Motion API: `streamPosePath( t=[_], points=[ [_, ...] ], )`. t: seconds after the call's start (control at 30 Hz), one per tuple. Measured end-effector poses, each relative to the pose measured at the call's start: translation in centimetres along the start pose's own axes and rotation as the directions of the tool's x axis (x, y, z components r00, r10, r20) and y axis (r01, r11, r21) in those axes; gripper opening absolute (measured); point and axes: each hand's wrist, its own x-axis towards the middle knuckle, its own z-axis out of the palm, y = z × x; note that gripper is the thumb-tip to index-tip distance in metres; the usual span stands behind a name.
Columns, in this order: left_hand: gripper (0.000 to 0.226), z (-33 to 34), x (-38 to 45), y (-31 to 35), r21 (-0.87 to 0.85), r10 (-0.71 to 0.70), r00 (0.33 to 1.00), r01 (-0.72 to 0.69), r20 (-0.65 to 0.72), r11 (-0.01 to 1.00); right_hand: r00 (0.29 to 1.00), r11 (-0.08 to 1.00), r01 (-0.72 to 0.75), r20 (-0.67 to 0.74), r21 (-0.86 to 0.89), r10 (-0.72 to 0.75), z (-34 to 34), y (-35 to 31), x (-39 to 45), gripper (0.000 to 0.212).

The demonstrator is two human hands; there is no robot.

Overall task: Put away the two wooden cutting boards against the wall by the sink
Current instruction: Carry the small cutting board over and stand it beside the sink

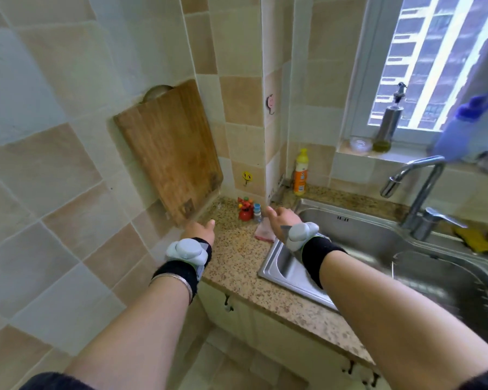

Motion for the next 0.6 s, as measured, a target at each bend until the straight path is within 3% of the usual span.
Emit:
streamPosePath(
  t=[0.3,0.6],
  points=[
    [0.059,8.2,-5.2,2.6,0.021,0.175,0.96,-0.184,0.218,0.983,0.948,0.957,-0.289,-0.137,0.015,0.288,-0.8,9.9,-8.6,0.057],
    [0.056,15.4,-16.2,11.8,0.154,0.438,0.811,-0.525,0.388,0.837,0.769,0.833,-0.505,-0.321,0.225,0.553,-7.8,20.9,-20.3,0.054]
  ],
)
